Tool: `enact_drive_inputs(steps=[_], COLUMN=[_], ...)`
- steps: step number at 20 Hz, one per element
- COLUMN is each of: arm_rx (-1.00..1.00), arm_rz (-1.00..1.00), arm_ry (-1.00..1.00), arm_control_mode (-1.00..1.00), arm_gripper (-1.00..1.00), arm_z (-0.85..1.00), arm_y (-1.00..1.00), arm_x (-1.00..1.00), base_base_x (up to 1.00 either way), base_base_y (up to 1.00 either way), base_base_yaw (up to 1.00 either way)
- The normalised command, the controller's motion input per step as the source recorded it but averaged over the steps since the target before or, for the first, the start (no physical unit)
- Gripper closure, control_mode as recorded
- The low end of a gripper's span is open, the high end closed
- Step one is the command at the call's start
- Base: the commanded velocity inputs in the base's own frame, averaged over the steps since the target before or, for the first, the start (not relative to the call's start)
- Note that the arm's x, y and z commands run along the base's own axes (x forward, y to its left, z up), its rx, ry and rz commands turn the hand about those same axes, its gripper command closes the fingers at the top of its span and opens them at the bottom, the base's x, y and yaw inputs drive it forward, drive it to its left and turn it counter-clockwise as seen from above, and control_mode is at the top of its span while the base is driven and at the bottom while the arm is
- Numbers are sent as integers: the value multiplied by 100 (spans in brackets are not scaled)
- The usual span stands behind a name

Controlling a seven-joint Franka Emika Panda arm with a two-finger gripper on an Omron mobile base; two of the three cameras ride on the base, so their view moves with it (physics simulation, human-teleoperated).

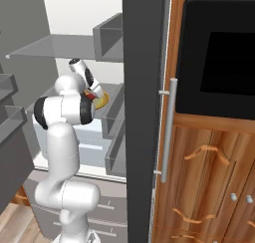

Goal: Retrieve the steak from the fridge and place it on the cutting board.

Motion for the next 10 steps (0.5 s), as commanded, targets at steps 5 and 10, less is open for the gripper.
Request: enact_drive_inputs(steps=[5,10], arm_rx=[0,0], arm_rz=[0,0], arm_ry=[-36,-11], arm_control_mode=[-100,-100], arm_gripper=[100,100], arm_z=[4,1], arm_y=[0,0], arm_x=[-16,-14], base_base_x=[0,0], base_base_y=[0,0], base_base_yaw=[0,0])
